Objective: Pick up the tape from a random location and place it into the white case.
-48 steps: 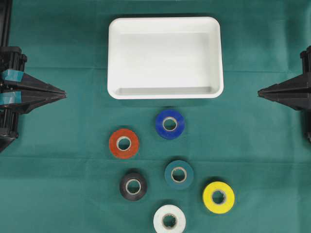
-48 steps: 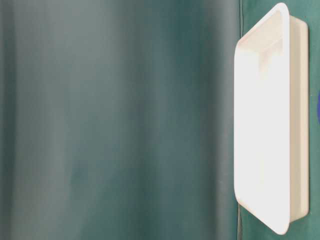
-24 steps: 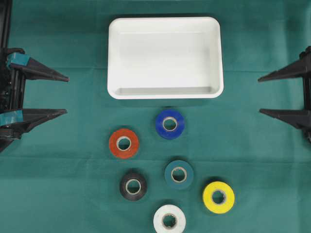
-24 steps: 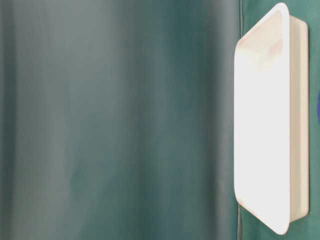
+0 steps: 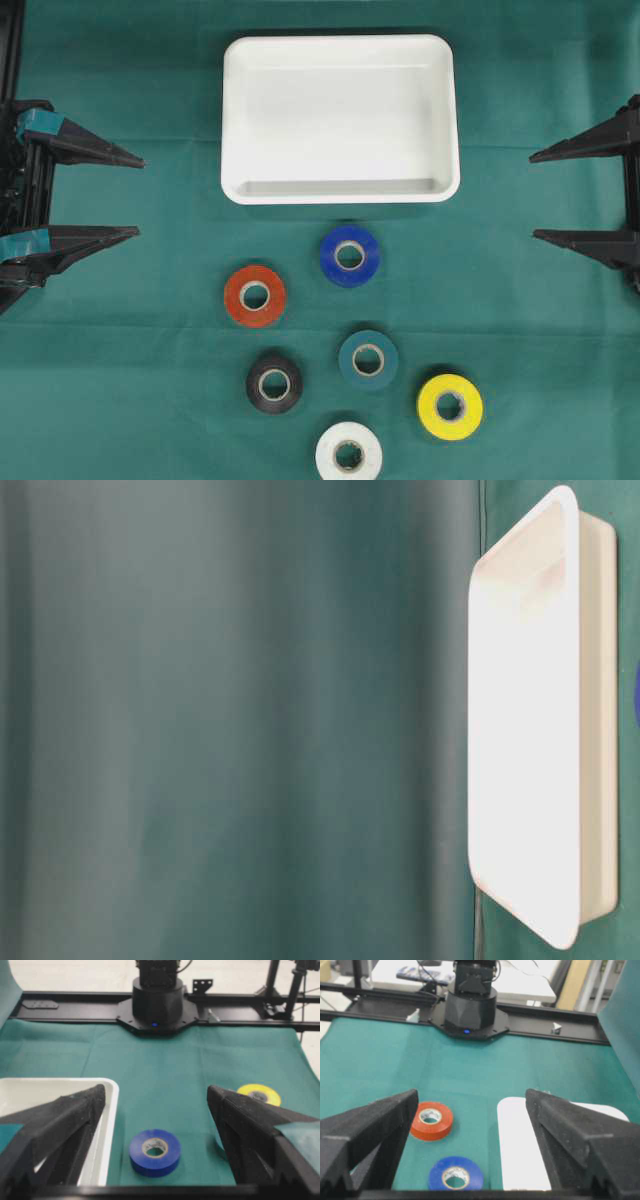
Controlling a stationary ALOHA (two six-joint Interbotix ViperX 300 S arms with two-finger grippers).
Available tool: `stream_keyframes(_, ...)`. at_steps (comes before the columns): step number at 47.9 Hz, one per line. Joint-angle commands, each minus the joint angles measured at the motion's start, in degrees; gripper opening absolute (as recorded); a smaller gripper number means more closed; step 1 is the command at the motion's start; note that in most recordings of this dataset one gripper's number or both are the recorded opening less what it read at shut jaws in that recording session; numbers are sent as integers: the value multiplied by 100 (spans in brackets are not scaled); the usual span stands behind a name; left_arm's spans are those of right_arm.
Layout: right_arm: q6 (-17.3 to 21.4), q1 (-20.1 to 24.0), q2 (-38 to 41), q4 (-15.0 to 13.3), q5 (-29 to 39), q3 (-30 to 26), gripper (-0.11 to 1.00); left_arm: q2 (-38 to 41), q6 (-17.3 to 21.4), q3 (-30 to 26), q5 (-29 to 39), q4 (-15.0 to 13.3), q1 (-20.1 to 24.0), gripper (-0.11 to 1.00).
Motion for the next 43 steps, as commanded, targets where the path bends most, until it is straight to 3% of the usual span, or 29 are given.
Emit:
stream_keyframes(1,18,-9,35,0,-9,-158,90,35,-9,-158,-26,0,-9,98)
stream_keyframes(22,9,-9,44,-18,-9,-167,90,237,-9,-220,-114,0,-26,98)
stream_keyframes(43,0,-9,70,-26,-9,-167,89,1512,-9,-888,-501,9,-35,98)
